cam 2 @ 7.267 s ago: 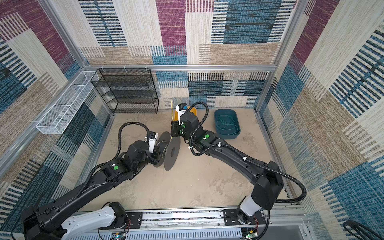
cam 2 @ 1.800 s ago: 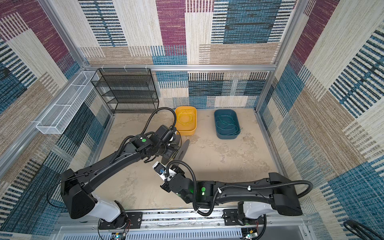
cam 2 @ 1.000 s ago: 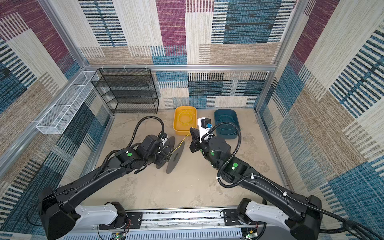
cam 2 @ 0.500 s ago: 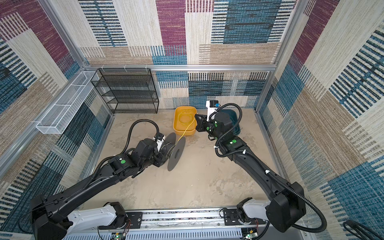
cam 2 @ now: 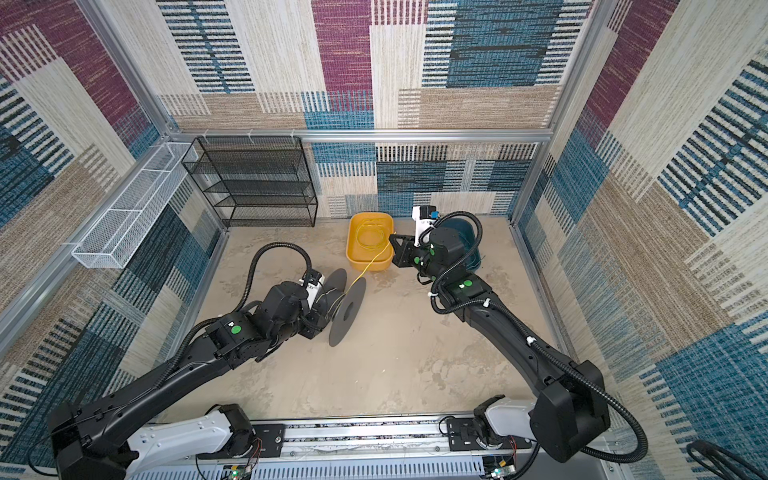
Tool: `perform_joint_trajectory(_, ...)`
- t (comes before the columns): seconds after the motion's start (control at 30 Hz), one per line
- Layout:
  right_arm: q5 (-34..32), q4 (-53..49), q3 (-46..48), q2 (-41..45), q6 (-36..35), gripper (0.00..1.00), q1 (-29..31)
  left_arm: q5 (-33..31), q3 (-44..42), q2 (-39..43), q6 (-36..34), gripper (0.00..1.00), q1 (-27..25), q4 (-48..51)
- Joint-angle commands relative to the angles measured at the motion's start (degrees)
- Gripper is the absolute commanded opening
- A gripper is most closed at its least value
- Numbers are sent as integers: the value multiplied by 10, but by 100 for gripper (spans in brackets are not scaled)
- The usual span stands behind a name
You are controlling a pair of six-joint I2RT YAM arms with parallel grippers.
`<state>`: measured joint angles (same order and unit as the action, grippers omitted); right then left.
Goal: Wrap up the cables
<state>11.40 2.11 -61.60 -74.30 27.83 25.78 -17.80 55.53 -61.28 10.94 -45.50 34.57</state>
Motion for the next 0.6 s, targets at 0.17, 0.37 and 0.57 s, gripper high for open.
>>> perform_joint_trajectory(0.17,-31,57,-51,-32,19,0,-8,-20,-9,35,4,0,1,86)
perform_joint_trajectory(0.37,-29,49,-70,-52,28,0,-8,-22,-13,62,9,0,1,94)
perform_joint_trajectory(0.57,-25,30,-85,-79,33,0,-7,-12,-18,91,9,0,1,100)
